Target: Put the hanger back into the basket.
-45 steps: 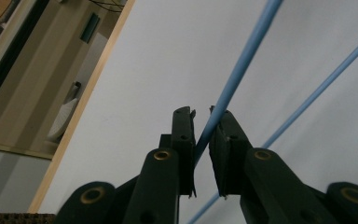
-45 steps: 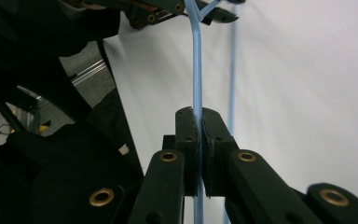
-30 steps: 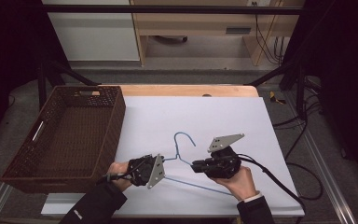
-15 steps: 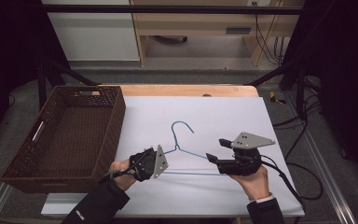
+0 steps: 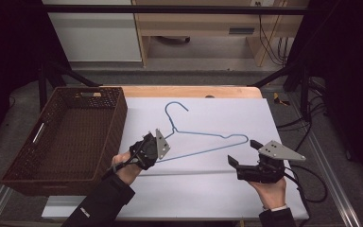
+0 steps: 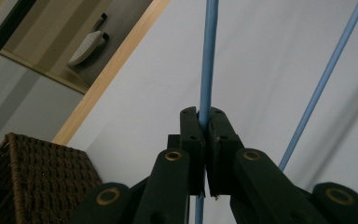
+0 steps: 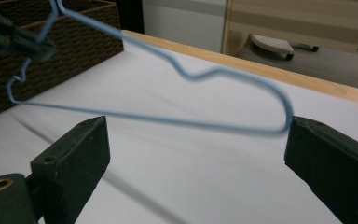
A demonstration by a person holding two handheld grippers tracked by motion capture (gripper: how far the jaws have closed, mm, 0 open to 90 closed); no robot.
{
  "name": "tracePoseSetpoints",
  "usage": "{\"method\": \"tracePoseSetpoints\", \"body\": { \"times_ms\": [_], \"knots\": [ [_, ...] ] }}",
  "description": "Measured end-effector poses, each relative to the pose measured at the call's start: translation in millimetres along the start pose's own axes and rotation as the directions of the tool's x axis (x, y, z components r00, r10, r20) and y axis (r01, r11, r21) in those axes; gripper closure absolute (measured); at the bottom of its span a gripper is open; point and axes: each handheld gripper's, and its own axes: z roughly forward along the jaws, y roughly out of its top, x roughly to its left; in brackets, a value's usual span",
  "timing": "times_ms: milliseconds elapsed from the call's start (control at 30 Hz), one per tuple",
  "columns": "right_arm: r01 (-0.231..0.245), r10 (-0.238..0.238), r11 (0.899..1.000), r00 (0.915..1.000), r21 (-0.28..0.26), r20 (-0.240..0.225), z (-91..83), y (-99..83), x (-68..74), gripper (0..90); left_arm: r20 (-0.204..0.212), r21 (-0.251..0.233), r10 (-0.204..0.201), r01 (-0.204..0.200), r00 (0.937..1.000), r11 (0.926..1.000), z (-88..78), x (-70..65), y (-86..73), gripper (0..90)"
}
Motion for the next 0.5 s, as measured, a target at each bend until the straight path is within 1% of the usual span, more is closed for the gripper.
{"method": "tracePoseSetpoints", "body": {
  "times_ms": [33, 100, 133, 167, 200, 233, 367, 433, 500],
  "knots": [
    [-0.01, 0.01, 1.0, 0.9999, 0.004, 0.01, 0.3, -3.9, -1.1, 6.8, -0.006, 0.006, -0.006, 0.006, 1.0, 1.0, -1.7, 2.5, 2.8, 86.4],
    [-0.017, 0.017, 1.0, 0.9996, 0.012, 0.022, 0.9, -8.7, -3.7, 6.5, -0.007, -0.002, -0.038, 0.038, 0.9992, 0.9993, -3.8, 6.8, 7.3, 86.3],
    [-0.021, 0.02, 1.0, 0.9994, 0.016, 0.03, 0.9, -10.1, -3.9, 6.4, -0.006, 0.005, -0.048, 0.048, 0.9988, 0.9988, -6.8, 11.3, 10.3, 86.4],
    [-0.031, 0.031, 0.999, 0.999, 0.015, 0.031, 1.0, -12.2, -4.6, 6.3, -0.004, 0.003, -0.062, 0.062, 0.9981, 0.9981, -8.9, 14.4, 12.6, 86.4],
    [-0.035, 0.035, 0.999, 0.9988, 0.013, 0.034, 0.9, -14.2, -5.4, 6.2, -0.004, 0.009, -0.069, 0.069, 0.9976, 0.9975, -12.4, 18.5, 15.5, 86.4],
    [-0.04, 0.039, 0.999, 0.9985, 0.016, 0.039, 1.0, -16.5, -6.3, 5.6, -0.005, 0.004, -0.079, 0.079, 0.9969, 0.9969, -14.3, 20.6, 17.3, 86.4],
    [-0.055, 0.053, 0.998, 0.9972, 0.024, 0.053, 1.5, -22.5, -7.7, 5.1, -0.006, 0.015, -0.089, 0.089, 0.996, 0.9959, -26.6, 34.0, 23.2, 86.3],
    [-0.064, 0.063, 0.998, 0.9965, 0.027, 0.054, 2.0, -24.7, -8.2, 4.9, -0.013, 0.017, -0.099, 0.1, 0.995, 0.9949, -31.3, 39.9, 23.8, 86.3],
    [-0.066, 0.064, 0.997, 0.9963, 0.034, 0.057, 3.1, -26.6, -8.8, 4.6, -0.012, 0.023, -0.116, 0.116, 0.9932, 0.9929, -37.3, 48.6, 22.8, 86.3]
  ]
}}
